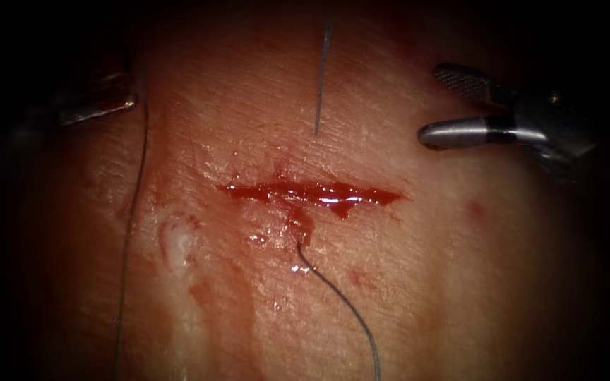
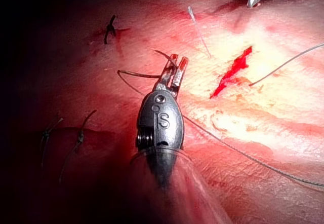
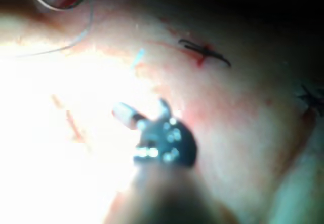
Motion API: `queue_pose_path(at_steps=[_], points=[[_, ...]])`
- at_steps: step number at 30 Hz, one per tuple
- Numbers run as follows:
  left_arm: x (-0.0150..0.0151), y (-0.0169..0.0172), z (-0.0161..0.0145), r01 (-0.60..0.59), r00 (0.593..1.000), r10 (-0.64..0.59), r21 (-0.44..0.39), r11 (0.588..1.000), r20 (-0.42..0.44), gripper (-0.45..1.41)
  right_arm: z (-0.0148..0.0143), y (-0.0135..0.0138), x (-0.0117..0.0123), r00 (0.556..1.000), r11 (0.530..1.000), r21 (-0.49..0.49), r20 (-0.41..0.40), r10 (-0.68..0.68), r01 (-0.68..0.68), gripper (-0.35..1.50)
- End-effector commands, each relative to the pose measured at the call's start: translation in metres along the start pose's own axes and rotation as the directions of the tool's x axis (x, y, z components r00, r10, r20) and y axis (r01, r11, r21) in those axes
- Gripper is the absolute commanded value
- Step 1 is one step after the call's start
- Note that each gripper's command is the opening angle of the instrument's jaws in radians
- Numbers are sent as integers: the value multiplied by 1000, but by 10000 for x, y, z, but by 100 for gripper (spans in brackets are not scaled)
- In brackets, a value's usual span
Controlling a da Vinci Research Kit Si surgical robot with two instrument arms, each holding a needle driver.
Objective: Wound Closure
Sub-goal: Set down the needle with the left gripper.
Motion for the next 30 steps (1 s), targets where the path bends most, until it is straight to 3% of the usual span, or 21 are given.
queue_pose_path(at_steps=[1, 6, 9, 12, 18, 26, 27, 28, 29, 30], points=[[-6, -10, 15, -2, 1000, 1, 16, 1000, 14, -45, 0, 5, -4, 1000, 1000, -12, -1, -4, 4, 131], [-27, -43, 51, -51, 992, 43, 65, 997, 115, -45, -1, -1, -21, 1000, 1000, -19, 13, -19, 19, 130], [-59, -62, 74, -103, 968, 82, 77, 992, 236, -45, 5, -7, -26, 1000, 1000, -2, 18, -25, 25, 130], [-90, -70, 89, -138, 950, 115, 61, 989, 292, -45, 10, -12, -28, 999, 1000, 7, 17, -28, 28, 130], [-131, -68, 98, -170, 921, 150, 26, 985, 360, -45, 14, -16, -30, 999, 999, 11, 21, -30, 30, 130], [-144, -86, 106, -162, 891, 148, -4, 987, 429, -45, 20, -20, -30, 999, 999, 18, 18, -31, 31, 130], [-147, -88, 109, -133, 888, 125, -13, 991, 443, -20, 20, -21, -30, 999, 999, 18, 18, -31, 31, 130], [-146, -89, 111, -87, 896, 82, -9, 996, 437, 41, 20, -21, -31, 999, 999, 18, 18, -32, 31, 130], [-145, -89, 112, -65, 900, 63, -9, 998, 432, 74, 21, -21, -31, 999, 999, 18, 18, -32, 32, 130], [-142, -87, 112, -45, 909, 42, -4, 999, 414, 94, 21, -21, -31, 999, 999, 18, 18, -32, 32, 130]])
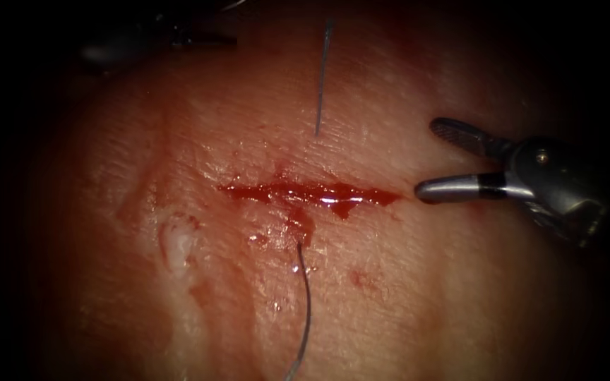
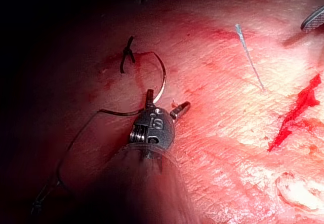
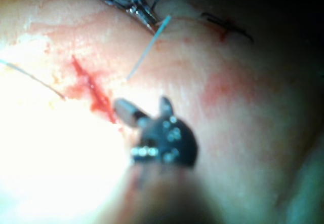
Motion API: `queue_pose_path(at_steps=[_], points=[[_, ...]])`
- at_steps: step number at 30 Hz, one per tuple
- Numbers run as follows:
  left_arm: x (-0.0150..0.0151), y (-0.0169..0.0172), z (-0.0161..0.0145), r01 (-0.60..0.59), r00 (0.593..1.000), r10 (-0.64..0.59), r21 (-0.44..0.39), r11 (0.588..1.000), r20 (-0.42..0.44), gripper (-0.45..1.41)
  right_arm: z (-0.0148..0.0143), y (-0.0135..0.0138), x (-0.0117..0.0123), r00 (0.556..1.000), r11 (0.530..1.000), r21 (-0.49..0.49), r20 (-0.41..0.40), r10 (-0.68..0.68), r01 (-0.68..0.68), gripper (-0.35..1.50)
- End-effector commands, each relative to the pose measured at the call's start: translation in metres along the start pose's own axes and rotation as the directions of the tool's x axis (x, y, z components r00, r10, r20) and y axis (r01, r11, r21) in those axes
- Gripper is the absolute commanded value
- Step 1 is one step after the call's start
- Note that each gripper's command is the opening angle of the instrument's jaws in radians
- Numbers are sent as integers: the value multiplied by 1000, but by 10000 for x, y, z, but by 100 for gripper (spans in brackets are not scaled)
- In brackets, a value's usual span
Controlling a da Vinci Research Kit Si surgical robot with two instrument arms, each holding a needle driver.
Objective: Wound Closure
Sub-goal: Set down the needle with the left gripper.
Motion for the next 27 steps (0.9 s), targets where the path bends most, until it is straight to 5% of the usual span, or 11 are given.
queue_pose_path(at_steps=[1, 8, 12, 18, 25, 27], points=[[8, -1, 1, 24, 999, -24, -6, 1000, -36, 104, 8, 5, 2, 1000, 1000, -1, -6, -4, 4, 130], [49, 3, -33, 195, 971, -210, -137, 971, -110, 106, 10, 3, 1, 1000, 1000, -1, -7, -6, 6, 130], [87, 2, -65, 273, 920, -327, -245, 930, -217, 103, 11, 1, -1, 1000, 1000, 1, -8, -14, 14, 130], [121, 16, -100, 296, 881, -389, -329, 897, -269, 93, 14, -1, -1, 1000, 1000, 9, -7, -9, 9, 130], [117, 89, -117, 174, 871, -370, -502, 847, -322, 76, 14, -1, -1, 1000, 1000, 9, -7, -9, 9, 130], [111, 118, -118, 16, 898, -239, -517, 856, -369, 76, 14, -1, -1, 1000, 1000, 9, -7, -9, 9, 130]])
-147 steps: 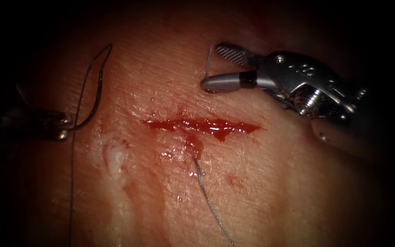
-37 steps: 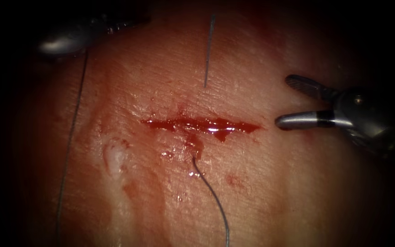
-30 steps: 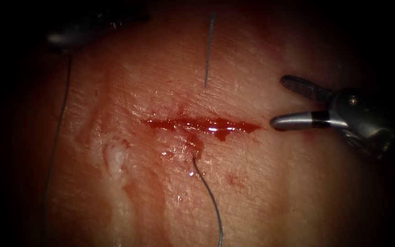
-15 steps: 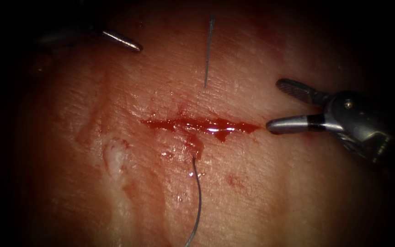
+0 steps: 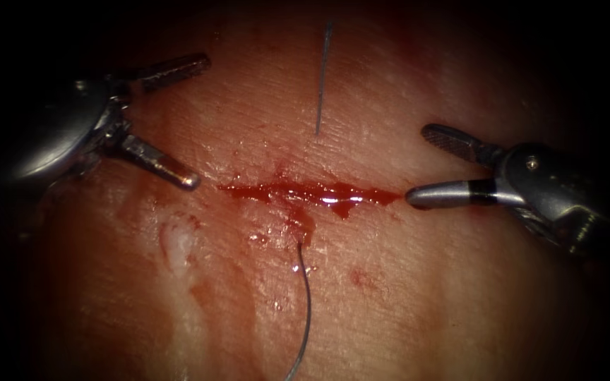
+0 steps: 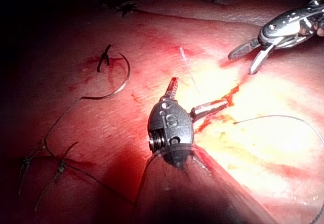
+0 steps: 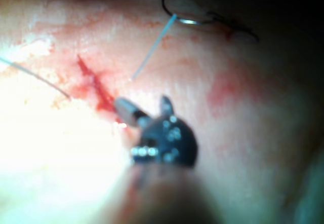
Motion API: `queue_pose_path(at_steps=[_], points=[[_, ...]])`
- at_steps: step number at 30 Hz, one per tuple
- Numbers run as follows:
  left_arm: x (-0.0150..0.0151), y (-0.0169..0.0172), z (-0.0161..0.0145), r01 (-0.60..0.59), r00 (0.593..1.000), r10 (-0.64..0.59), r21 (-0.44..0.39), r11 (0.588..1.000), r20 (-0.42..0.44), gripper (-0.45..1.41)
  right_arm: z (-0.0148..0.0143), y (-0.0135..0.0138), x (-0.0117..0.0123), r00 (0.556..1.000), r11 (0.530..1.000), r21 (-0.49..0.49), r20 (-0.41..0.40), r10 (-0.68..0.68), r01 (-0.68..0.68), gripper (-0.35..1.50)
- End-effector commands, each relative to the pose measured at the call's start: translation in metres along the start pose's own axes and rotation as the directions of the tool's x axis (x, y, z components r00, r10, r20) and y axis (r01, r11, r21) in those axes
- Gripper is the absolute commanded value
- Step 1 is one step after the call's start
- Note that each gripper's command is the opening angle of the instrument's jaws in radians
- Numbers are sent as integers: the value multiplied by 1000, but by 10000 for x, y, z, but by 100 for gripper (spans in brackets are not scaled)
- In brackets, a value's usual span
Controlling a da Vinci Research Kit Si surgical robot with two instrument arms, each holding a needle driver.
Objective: Wound Closure
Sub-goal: Set down the needle with the left gripper, then grab the long suture end with the left gripper, then use the right gripper to grab the long suture end.
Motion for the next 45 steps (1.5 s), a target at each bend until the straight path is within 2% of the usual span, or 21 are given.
queue_pose_path(at_steps=[1, 4, 9, 16, 18, 23, 25, 28, 30, 33, 36, 37, 39, 43, 45], points=[[-9, -1, 10, -57, 998, 57, -30, 998, 17, 76, 8, 5, 3, 1000, 1000, -1, -5, -4, 4, 130], [-19, 18, 22, -147, 987, 153, -99, 984, 52, 79, 8, 5, 3, 1000, 1000, 2, -6, -4, 4, 130], [-30, 46, 44, -227, 971, 236, -171, 959, 37, 78, 7, 2, 3, 1000, 1000, 7, -7, -5, 5, 130], [-34, 75, 85, -399, 912, 409, -165, 902, 30, 71, 6, 1, 3, 1000, 1000, 8, -7, -5, 5, 130], [-38, 91, 100, -467, 879, 477, -173, 867, 21, 61, 6, 1, 2, 1000, 1000, 9, -7, -6, 6, 130], [-43, 104, 103, -542, 834, 552, -182, 820, 5, 41, 6, 1, 2, 1000, 1000, 9, -8, 0, 0, 130], [-44, 104, 103, -552, 827, 562, -186, 813, 3, 34, 6, 1, 2, 1000, 1000, 9, -8, 0, 0, 130], [-44, 103, 103, -566, 817, 576, -186, 803, 0, 9, 6, 1, 2, 1000, 1000, 9, -8, 0, 1, 130], [-45, 101, 102, -581, 807, 591, -188, 792, -5, -45, 6, -1, 1, 1000, 1000, 13, -9, -1, 1, 130], [-46, 98, 100, -584, 807, 591, -177, 792, -20, -45, 4, -7, 0, 1000, 1000, 23, -2, 2, -1, 118], [-52, 90, 97, -587, 806, 592, -179, 790, -31, -45, 0, -22, 2, 1000, 992, 124, 11, -7, 5, 86], [-55, 86, 97, -588, 805, 593, -179, 789, -32, -45, -1, -26, 3, 1000, 990, 143, 10, -9, 7, 81], [-60, 79, 96, -589, 804, 593, -187, 786, -41, -45, -2, -35, 7, 999, 983, 177, 4, -47, 45, 83], [-78, 47, 95, -586, 807, 587, -206, 784, -63, -45, 8, -60, 22, 973, 940, 254, -17, -230, 226, 96], [-84, 34, 94, -579, 813, 578, -209, 788, -73, -45, 14, -71, 29, 958, 917, 284, -30, -284, 281, 94]])
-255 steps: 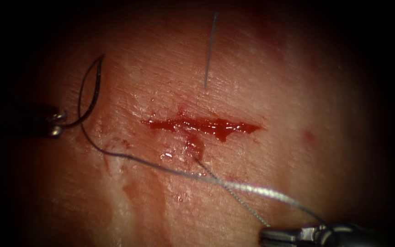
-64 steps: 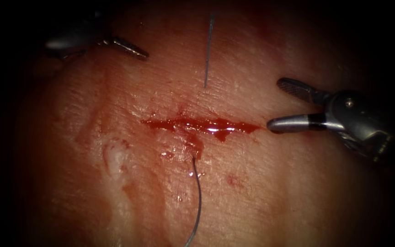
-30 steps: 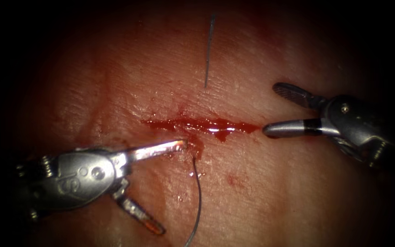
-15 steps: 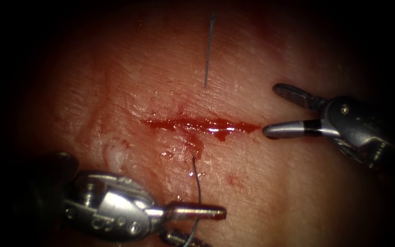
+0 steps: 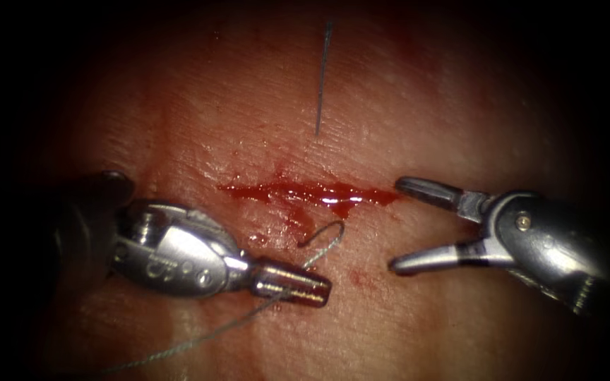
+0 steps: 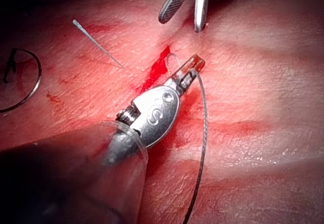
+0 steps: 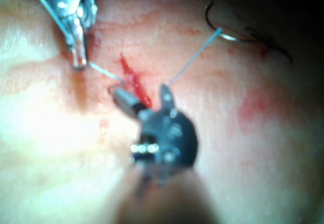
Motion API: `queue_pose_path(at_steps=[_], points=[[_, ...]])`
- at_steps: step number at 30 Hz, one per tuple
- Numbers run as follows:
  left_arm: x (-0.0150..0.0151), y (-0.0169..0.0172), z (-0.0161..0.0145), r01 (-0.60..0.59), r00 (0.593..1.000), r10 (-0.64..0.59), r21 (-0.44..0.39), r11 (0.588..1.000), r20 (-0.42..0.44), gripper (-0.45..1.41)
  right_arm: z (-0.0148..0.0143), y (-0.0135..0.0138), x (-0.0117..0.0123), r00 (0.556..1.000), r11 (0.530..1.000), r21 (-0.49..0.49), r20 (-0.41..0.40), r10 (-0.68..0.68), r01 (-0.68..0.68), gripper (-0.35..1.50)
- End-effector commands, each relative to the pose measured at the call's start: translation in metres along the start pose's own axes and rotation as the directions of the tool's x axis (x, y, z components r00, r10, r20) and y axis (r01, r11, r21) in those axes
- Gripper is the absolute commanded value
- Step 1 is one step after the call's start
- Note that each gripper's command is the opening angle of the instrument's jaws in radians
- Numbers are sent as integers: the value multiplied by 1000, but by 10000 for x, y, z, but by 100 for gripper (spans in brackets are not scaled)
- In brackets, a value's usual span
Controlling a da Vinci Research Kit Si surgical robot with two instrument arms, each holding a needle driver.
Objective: Wound Closure
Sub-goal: Use the right gripper to grab the long suture end.
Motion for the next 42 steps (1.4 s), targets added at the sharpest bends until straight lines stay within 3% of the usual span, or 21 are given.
queue_pose_path(at_steps=[1, 10, 14, 19, 40, 41, 42], points=[[-8, -7, 3, 2, 1000, -2, 4, 1000, -3, -45, 12, 4, 8, 999, 999, 5, 2, -35, 35, 93], [-2, -9, -2, 32, 998, -32, 1, 999, -60, -45, 26, 3, 26, 958, 963, -19, 114, -264, 268, 86], [3, -12, -2, 39, 996, -39, -4, 999, -76, -45, 34, 3, 26, 912, 929, 9, 187, -365, 370, 78], [9, -17, -2, 39, 994, -40, -13, 999, -102, -45, 45, -4, 24, 876, 899, 32, 214, -433, 436, 78], [13, -26, 1, 24, 990, -29, -38, 999, -136, -45, 82, -19, 4, 866, 884, 68, 181, -467, 463, 61], [14, -26, 1, 24, 990, -29, -39, 999, -137, -45, 83, -19, 3, 865, 884, 67, 181, -467, 463, 56], [16, -25, 1, 24, 990, -29, -39, 999, -137, -45, 85, -18, 2, 865, 884, 66, 182, -467, 463, 24]])
